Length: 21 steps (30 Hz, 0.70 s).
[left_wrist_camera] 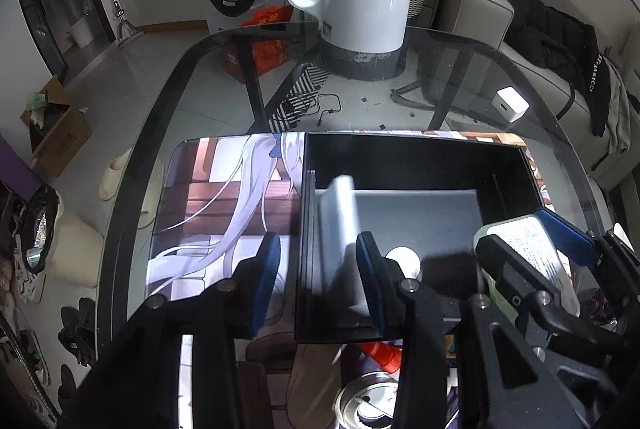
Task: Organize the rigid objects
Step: 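Lower the remote and container into the black box and open both tools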
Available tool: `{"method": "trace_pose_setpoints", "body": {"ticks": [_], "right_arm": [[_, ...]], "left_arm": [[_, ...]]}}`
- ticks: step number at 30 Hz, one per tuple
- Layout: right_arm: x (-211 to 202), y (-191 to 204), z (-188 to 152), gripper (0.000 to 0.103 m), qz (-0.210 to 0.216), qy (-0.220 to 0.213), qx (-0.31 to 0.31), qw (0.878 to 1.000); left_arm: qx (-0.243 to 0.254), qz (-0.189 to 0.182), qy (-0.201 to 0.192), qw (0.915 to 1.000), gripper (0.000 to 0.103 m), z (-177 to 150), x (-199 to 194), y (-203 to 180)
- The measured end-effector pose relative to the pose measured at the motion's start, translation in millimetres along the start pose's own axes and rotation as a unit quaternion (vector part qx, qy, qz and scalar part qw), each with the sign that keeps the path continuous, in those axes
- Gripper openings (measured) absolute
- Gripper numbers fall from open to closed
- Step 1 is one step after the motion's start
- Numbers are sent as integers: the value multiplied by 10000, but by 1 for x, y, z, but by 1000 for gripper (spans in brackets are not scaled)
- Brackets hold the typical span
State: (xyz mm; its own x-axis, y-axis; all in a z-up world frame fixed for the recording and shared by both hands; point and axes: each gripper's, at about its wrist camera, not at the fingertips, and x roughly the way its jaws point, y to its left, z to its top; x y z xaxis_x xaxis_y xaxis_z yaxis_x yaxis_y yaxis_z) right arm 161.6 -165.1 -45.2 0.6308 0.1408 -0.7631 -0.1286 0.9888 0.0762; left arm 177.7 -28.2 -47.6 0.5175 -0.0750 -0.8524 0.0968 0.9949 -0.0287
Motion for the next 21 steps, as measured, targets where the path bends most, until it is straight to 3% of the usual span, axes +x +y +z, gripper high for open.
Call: {"method": "trace_pose_setpoints", "body": {"ticks": [11,13,15,21], "right_arm": [[-3,-8,-2,57,55,138,109,9998],[-11,-9,-3,57,71,90,78,9999],[-21,-11,-5,58,37,-21,13,10000],[-44,-24,-17,58,89,32,55,9999]], "left_arm": [[7,-165,-102,9998,41,-6,-15,7],[58,-160,-176,9997,53,-10,-23,7],[102,-155,-255,9995,58,-14,-31,8],[183,-362,-350,9986,58,-33,-58,11]]}}
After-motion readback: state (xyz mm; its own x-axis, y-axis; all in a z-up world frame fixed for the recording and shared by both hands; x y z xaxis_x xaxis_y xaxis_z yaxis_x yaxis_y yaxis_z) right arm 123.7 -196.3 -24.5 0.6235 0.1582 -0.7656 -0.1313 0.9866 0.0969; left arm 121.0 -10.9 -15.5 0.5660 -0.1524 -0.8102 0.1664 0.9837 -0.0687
